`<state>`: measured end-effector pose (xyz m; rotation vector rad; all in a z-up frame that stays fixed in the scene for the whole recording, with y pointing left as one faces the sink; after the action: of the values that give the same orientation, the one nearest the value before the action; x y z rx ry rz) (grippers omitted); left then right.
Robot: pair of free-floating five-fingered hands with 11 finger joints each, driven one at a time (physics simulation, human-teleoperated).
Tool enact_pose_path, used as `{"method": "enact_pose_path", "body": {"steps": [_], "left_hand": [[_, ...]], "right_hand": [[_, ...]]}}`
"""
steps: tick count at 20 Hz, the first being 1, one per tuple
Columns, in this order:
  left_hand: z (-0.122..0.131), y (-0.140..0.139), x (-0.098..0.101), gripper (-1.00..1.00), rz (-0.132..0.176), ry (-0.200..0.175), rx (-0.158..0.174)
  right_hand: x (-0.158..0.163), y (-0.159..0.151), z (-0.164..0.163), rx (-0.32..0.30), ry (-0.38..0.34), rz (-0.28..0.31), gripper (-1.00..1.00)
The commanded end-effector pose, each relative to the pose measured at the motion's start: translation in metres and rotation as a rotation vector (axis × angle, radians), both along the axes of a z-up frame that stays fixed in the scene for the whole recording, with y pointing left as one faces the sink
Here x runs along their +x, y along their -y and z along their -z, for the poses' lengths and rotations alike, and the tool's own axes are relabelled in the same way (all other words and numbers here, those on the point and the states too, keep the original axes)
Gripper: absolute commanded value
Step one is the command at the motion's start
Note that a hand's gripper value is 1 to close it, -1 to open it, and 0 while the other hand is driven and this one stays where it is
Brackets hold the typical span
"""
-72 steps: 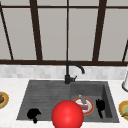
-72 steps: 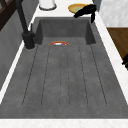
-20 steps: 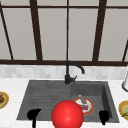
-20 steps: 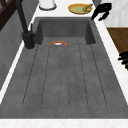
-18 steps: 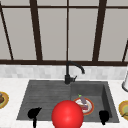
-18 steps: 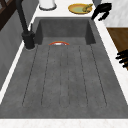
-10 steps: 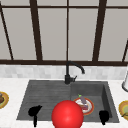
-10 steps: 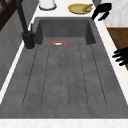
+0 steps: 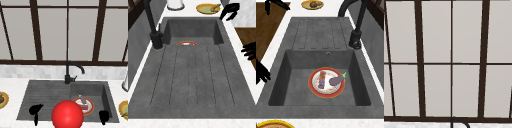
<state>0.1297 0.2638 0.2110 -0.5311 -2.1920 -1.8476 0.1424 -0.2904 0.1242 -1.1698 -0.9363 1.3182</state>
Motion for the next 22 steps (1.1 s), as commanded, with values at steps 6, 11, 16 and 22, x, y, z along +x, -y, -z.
{"method": "enact_pose_path", "body": {"steps": [6,11,16,22], "left_hand": [[-0.012,0.023,0.0,-1.0,0.106,0.003,-0.005],[-0.015,0.03,0.001,-1.0,0.127,0.007,0.005],[-0.015,0.036,0.002,-1.0,0.145,0.015,0.002],[-0.018,0.042,0.008,-1.0,0.135,0.012,-0.009]], "right_hand": [[0.0,0.0,0.0,0.0,0.0,0.0,0.0],[0.0,0.0,0.0,0.0,0.0,0.0,0.0],[0.0,0.0,0.0,0.0,0.0,0.0,0.0],[0.0,0.0,0.0,0.0,0.0,0.0,0.0]]}}
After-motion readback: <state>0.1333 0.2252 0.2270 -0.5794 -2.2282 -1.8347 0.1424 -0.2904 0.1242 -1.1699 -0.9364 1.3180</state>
